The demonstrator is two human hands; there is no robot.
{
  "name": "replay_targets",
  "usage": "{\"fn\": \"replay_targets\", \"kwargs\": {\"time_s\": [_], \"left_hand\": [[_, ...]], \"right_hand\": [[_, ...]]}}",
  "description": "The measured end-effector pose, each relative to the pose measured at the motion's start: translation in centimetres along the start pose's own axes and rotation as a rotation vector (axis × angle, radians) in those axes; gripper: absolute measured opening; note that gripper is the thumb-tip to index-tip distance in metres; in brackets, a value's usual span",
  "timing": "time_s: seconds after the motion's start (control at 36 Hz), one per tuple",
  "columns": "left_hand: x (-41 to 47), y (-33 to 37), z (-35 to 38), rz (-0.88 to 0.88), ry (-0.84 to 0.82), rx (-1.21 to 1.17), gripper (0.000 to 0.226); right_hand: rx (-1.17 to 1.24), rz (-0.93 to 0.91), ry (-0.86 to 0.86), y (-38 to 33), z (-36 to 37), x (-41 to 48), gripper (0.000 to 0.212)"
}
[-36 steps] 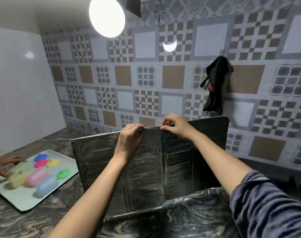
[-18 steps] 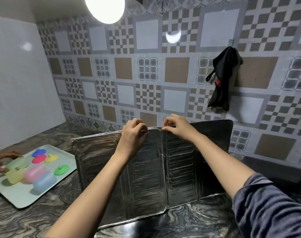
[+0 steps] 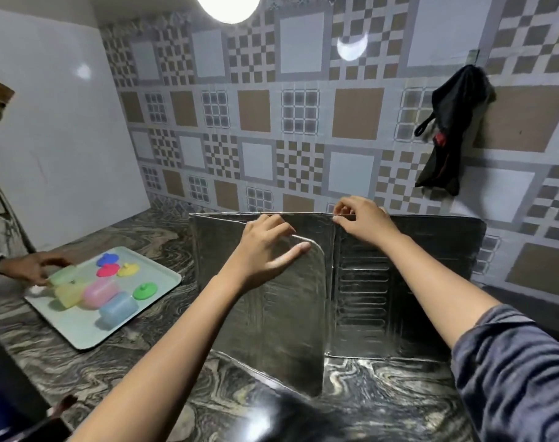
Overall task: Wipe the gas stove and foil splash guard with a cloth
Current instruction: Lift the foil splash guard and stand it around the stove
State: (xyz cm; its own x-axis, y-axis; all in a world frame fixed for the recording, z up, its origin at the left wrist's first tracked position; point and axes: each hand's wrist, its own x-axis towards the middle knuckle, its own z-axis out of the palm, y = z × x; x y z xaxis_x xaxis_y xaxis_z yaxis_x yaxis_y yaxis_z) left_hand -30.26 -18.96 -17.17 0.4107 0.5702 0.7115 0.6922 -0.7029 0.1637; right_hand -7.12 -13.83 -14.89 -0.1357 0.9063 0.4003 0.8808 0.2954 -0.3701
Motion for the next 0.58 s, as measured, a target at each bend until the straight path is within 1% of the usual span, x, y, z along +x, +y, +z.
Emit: {"fn": "replay_targets", "kwargs": {"time_s": [0.11, 0.19, 0.25, 0.33, 0.39, 0.5, 0.58], "left_hand": [[-1.0, 0.0, -1.1, -0.055, 0.046, -0.085, 0.049], [-1.5, 0.0, -1.9, -0.135, 0.141, -0.13, 0.065], [-2.1, 0.1, -2.3, -0.235, 0.209, -0.15, 0.061], [-2.8, 0.5, -3.3, -0.404, 0.265, -0.19, 0.046], [-3.1, 0.7, -4.1, -0.52, 0.249, -0.199, 0.044], [-3.4, 0.6, -5.4, -0.747, 0.152, -0.227, 0.068], [-3.8, -0.5, -5.3, -0.911, 0.105, -0.267, 0.078]], "right_hand": [[-0.135, -0.056, -0.033, -1.5, 0.4, 0.2, 0.03], [-0.14, -0.112, -0.059, -3.1, 1.1, 0.7, 0.031], [-0.089, -0.137, -0.077, -4.1, 1.8, 0.9, 0.03], [-0.004, -0.159, -0.094, -5.2, 2.6, 1.2, 0.033], [0.025, -0.181, -0.097, -5.8, 2.9, 1.4, 0.032], [0.024, -0.226, -0.086, -6.4, 2.9, 1.9, 0.033], [0.041, -0.267, -0.039, -6.2, 2.5, 2.4, 0.032]]}}
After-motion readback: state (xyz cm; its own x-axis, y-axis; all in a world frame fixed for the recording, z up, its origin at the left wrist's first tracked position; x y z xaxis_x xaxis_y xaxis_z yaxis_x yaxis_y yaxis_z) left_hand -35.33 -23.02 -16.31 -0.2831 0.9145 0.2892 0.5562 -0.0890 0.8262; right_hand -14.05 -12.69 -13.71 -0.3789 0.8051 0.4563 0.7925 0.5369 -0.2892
